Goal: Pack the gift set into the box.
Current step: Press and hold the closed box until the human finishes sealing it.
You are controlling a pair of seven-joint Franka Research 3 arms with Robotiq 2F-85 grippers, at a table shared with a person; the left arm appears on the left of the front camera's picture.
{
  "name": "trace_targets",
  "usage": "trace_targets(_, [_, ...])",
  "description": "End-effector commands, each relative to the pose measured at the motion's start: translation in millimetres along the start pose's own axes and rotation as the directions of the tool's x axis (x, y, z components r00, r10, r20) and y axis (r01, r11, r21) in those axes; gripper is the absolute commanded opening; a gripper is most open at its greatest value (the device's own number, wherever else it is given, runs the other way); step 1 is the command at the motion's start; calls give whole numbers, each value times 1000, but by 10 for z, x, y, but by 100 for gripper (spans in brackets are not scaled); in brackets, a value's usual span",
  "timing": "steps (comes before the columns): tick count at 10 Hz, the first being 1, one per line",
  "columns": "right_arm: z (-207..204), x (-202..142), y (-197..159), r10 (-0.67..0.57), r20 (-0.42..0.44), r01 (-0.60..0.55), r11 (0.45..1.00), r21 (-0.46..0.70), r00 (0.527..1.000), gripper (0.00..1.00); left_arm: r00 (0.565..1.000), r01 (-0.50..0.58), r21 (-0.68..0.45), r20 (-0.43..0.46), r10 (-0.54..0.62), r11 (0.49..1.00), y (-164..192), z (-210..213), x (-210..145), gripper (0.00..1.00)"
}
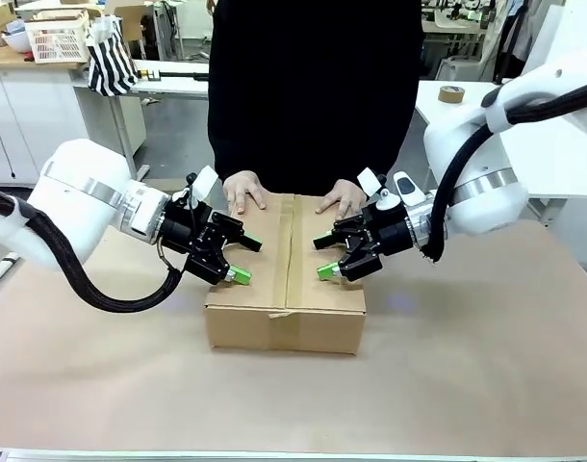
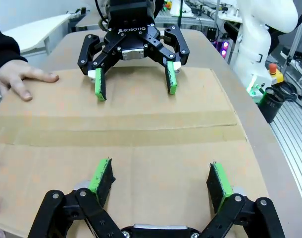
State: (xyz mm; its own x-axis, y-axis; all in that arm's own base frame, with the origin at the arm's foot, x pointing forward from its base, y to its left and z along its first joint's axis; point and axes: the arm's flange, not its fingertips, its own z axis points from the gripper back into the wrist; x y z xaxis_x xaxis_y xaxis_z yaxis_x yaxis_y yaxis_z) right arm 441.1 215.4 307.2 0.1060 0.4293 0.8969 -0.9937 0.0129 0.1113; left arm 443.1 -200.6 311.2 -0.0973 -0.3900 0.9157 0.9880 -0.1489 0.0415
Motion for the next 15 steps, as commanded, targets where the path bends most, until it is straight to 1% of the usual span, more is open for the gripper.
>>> trace_targets(1, [-31, -14, 1, -10, 13, 10, 1000, 14, 1000, 100, 999, 24, 32, -29, -23, 999, 9, -83, -107, 100])
trace_targets(2, [-31, -14, 1, -10, 13, 10, 1000, 14, 1000, 100, 998, 40, 64, -47, -37, 997, 35, -95, -120, 100])
trace_targets(3, [-31, -14, 1, -10, 13, 10, 1000, 14, 1000, 100, 992, 98, 122, -90, -87, 988, 73, -110, -142, 100])
trace_targets(4, [-31, -14, 1, -10, 13, 10, 1000, 14, 1000, 100, 1000, 4, 17, -11, -4, 1000, 23, -10, 14, 100])
trace_targets(15, [-31, -14, 1, -10, 13, 10, 1000, 14, 1000, 100, 1000, 4, 17, -11, -4, 1000, 23, -10, 14, 100])
